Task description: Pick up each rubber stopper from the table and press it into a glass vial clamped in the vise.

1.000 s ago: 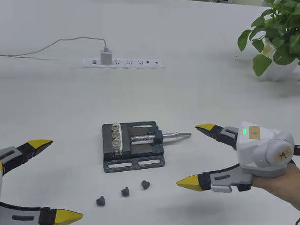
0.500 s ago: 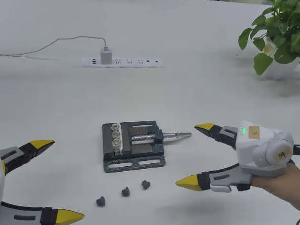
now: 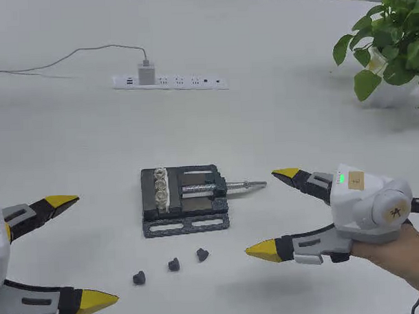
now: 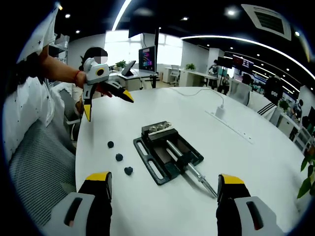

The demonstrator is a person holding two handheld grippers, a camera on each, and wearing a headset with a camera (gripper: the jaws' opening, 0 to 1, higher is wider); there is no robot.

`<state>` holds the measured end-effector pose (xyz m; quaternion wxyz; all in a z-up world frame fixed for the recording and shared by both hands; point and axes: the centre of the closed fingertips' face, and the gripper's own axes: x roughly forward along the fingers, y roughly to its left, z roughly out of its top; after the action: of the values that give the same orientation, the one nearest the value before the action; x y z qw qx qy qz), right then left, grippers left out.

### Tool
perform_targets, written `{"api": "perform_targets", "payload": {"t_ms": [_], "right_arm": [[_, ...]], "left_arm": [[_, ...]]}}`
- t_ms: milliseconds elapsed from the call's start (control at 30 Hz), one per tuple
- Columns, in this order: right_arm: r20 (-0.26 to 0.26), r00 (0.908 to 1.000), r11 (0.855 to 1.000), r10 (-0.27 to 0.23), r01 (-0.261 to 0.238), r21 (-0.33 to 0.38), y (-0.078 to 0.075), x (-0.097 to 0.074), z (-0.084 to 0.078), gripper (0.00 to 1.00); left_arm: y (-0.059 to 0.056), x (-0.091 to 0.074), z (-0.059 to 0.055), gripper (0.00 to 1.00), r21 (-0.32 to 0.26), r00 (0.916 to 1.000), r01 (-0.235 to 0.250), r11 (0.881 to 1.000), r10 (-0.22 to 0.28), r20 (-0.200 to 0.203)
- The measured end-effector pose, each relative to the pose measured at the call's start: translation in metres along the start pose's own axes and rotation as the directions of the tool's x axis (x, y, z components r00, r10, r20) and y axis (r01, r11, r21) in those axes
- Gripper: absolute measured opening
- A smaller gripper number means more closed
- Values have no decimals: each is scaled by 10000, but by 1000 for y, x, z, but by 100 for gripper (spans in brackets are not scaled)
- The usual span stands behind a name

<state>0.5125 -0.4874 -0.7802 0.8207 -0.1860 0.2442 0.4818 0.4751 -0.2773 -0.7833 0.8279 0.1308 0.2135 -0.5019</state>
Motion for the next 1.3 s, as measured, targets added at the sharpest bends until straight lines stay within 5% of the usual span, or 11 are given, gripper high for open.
{"api": "perform_targets", "payload": {"t_ms": [700,1300], "right_arm": [[70,10000,10000,-48,47,42,0,-2,2,85],[137,9998,9999,-118,116,104,-1,-1,3,82]], "left_arm": [[-15,12,-10,66,126,9968,438,9990,-429,-677],[-30,31,-30,38,-132,9832,766,9970,-777,-1653]]}}
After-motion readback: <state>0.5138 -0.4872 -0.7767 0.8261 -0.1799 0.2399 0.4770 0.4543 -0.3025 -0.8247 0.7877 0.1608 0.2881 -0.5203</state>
